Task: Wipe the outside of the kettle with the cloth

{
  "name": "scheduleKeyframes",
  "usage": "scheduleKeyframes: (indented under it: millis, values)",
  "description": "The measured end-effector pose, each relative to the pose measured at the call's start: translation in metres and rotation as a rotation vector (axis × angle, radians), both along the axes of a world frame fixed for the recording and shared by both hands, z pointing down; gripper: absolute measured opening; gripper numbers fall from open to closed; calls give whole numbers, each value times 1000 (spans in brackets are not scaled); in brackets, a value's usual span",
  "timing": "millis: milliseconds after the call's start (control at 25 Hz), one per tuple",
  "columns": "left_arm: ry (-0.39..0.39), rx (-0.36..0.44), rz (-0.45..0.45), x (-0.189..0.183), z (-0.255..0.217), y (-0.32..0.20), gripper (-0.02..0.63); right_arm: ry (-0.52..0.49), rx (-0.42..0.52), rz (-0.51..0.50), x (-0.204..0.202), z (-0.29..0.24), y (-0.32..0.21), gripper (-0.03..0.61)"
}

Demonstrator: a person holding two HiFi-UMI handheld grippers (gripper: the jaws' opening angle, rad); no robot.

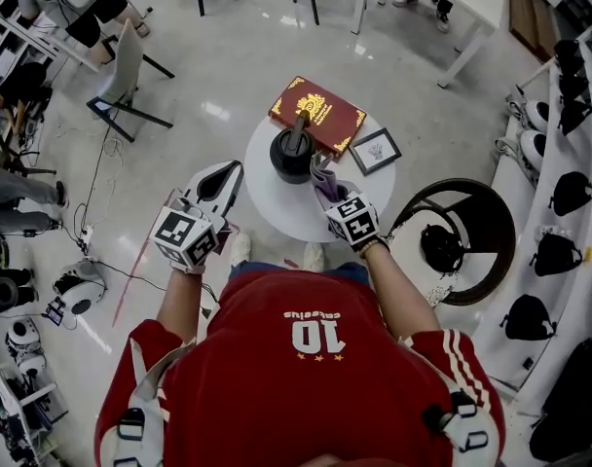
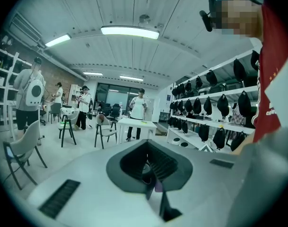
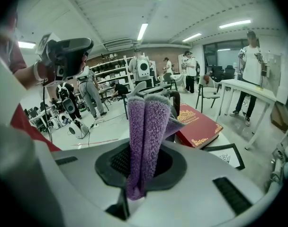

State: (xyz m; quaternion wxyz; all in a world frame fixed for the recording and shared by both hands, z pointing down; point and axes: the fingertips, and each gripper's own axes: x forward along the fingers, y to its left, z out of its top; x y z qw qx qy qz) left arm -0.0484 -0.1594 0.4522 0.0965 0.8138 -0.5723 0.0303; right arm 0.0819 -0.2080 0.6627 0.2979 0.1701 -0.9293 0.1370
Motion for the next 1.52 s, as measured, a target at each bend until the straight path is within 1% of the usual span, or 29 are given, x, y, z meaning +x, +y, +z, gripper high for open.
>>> scheduleKeyframes:
  millis: [200,360,520,680,760,920,1040,1200,1320,1520]
  values:
    - [60,-14,56,-19,3,-9,6,32,-3,37,-7,5,9,48]
    - [39,-7,95,-37,-3,-12,6,32,-18,91,-20,4,17,48]
    - [65,-8,131,-53,-10,-15,6,41,-23,136,-34,8,27,48]
    - [50,-4,191,-73,-9,-14,6,48,-18,209,-47,14,33,48]
    - [55,1,223,-82,-11,-15,6,59,-13,245,-54,19,37,48]
    - [54,-7,300,-103,-6,-13,6,66,-10,349,-69,21,46,48]
    - [57,-15,341,-121,-8,-11,6,59,5,428,-85,16,49,48]
    - [69,4,405,-144,-9,-6,6,57,7,544,-96,16,53,48]
    - [64,9,418,-165,-10,2,6,38,11,614,-106,13,55,48]
    - [63,-4,394,-207,-3,14,6,-13,31,709,-122,8,51,48]
